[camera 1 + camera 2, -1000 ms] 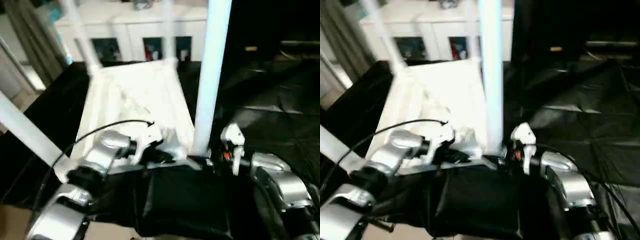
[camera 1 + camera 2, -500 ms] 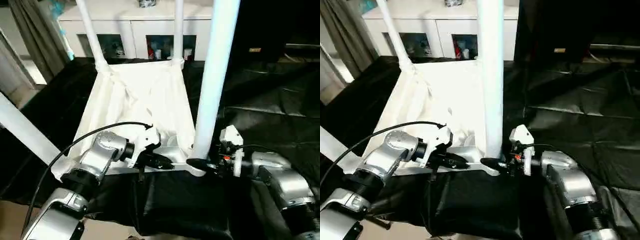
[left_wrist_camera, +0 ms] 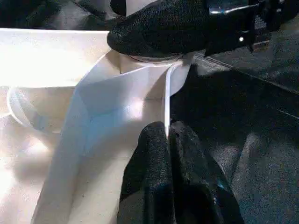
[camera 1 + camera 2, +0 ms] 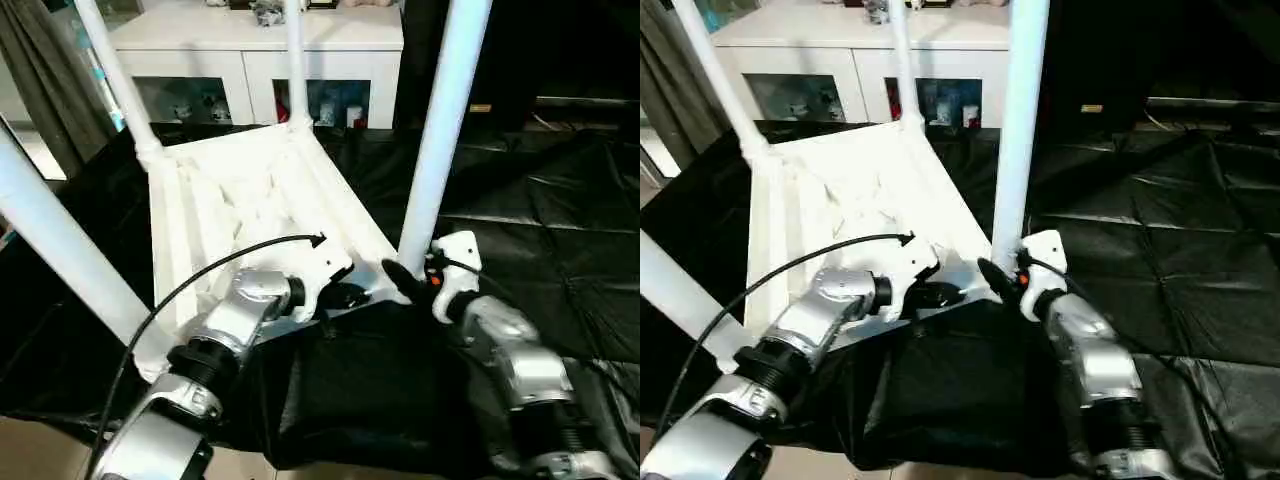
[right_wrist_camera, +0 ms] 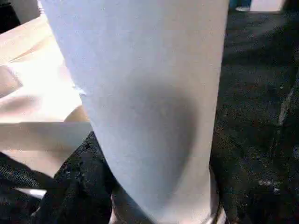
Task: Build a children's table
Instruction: Rotate leg to tighten
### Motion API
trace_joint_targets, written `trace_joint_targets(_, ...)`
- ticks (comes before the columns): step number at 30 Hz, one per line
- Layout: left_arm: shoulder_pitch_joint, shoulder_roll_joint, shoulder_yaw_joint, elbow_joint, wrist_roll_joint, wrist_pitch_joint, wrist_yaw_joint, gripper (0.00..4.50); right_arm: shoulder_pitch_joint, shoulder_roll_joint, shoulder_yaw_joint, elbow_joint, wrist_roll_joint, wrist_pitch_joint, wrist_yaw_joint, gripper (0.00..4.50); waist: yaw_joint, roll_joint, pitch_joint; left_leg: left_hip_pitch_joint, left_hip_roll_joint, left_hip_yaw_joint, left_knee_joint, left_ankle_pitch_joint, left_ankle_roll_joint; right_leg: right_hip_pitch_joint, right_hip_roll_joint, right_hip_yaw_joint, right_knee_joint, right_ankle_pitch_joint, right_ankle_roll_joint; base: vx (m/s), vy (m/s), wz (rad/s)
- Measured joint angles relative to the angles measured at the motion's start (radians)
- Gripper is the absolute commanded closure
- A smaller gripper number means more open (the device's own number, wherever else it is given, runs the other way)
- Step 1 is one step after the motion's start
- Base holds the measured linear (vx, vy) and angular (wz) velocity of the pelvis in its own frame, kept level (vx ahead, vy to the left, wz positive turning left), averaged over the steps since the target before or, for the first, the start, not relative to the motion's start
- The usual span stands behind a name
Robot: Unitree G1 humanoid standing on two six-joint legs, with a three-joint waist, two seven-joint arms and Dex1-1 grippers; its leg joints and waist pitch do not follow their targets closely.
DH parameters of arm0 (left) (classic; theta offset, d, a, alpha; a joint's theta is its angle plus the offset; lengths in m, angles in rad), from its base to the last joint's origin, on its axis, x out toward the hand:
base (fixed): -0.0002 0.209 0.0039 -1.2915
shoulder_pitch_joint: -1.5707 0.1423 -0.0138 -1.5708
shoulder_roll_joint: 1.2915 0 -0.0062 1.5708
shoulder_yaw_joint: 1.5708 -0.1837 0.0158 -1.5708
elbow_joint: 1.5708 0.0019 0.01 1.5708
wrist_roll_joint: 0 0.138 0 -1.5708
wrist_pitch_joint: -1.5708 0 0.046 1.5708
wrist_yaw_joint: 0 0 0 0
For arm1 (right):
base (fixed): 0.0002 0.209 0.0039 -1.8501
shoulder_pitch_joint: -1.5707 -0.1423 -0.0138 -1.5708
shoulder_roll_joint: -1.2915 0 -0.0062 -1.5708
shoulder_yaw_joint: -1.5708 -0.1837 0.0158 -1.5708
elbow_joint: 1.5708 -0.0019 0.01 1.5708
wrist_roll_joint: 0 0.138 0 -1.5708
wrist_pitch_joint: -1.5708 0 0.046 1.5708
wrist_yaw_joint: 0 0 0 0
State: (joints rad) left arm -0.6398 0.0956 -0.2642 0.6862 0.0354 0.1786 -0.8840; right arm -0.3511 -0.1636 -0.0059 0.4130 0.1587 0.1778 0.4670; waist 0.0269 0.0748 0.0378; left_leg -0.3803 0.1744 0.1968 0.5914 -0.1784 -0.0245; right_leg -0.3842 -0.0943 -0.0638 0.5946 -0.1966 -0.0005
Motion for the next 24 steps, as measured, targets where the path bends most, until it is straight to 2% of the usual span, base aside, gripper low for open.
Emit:
trace_joint_targets(2, 0.001, -0.001, 0.0, 0.0, 0.001, -0.003, -0.007, 4.5, 0.0, 0.005, -0.003, 0.002, -0.002, -0.004, 0.011, 1.24, 0.0, 0.001, -0.001, 0.0, 0.0, 0.0, 0.0, 0.0, 0.0, 0.0, 0.0, 0.0, 0.0, 0.0, 0.0, 0.0, 0.0, 0.0)
trace_joint_targets(4, 0.002, 0.006, 0.0, -0.001, 0.002, -0.011, -0.021, 4.5, 0.001, 0.001, -0.004, 0.002, -0.002, -0.005, 0.039, 0.92, 0.0, 0.002, -0.001, -0.001, 0.0, 0.0, 0.0, 0.0, 0.0, 0.0, 0.0, 0.0, -0.001, 0.0, 0.0, 0.0, 0.0, 0.0)
trace_joint_targets(5, 0.002, 0.008, -0.001, -0.002, 0.002, -0.013, -0.027, 4.5, 0.002, -0.004, -0.004, 0.0, -0.001, -0.005, 0.052, 0.92, 0.0, 0.002, -0.001, -0.001, 0.0, 0.0, 0.0, 0.0, 0.0, 0.0, 0.0, 0.0, -0.001, 0.0, 0.0, 0.0, 0.0, 0.0)
trace_joint_targets(10, 0.009, 0.042, -0.015, -0.014, -0.006, -0.049, -0.127, 4.5, 0.049, -0.141, 0.042, -0.065, 0.03, -0.011, 0.275, 0.92, 0.008, 0.008, 0.0, -0.003, 0.0, -0.001, -0.004, -0.001, 0.0, -0.001, 0.0, -0.001, -0.001, 0.001, -0.001, 0.0, 0.0, 0.0)
trace_joint_targets(12, 0.009, 0.051, -0.025, -0.014, -0.011, -0.066, -0.159, 4.5, 0.067, -0.201, 0.051, -0.087, 0.038, -0.013, 0.345, 0.92, 0.018, 0.01, 0.0, -0.005, 0.0, -0.002, -0.004, -0.001, 0.0, -0.001, 0.0, -0.003, -0.001, 0.0, 0.0, 0.0, 0.0, 0.0)
trace_joint_targets(13, 0.009, 0.056, -0.034, -0.014, -0.016, -0.079, -0.189, 4.5, 0.083, -0.253, 0.055, -0.107, 0.05, -0.017, 0.41, 0.92, 0.029, 0.013, 0.001, -0.005, 0.0, -0.002, -0.004, -0.001, 0.001, -0.001, 0.0, -0.003, -0.002, 0.0, 0.0, 0.0, 0.0, 0.0)
trace_joint_targets(18, 0.009, 0.063, -0.049, -0.014, -0.021, -0.101, -0.244, 4.5, 0.111, -0.355, 0.046, -0.129, 0.079, -0.016, 0.554, 0.92, 0.043, 0.017, 0.002, -0.007, 0.0, -0.001, -0.002, 0.0, 0.004, -0.001, 0.0, -0.003, -0.002, 0.0, 0.0, 0.0, 0.0, 0.0)
trace_joint_targets(24, 0.009, 0.077, -0.05, -0.014, -0.021, -0.119, -0.269, 4.5, 0.149, -0.457, 0.002, -0.139, 0.099, -0.014, 0.634, 0.92, 0.041, 0.017, 0.004, -0.007, 0.0, -0.001, 0.0, 0.0, 0.004, -0.001, 0.0, -0.003, -0.001, 0.0, 0.0, 0.0, 0.0, 0.0)
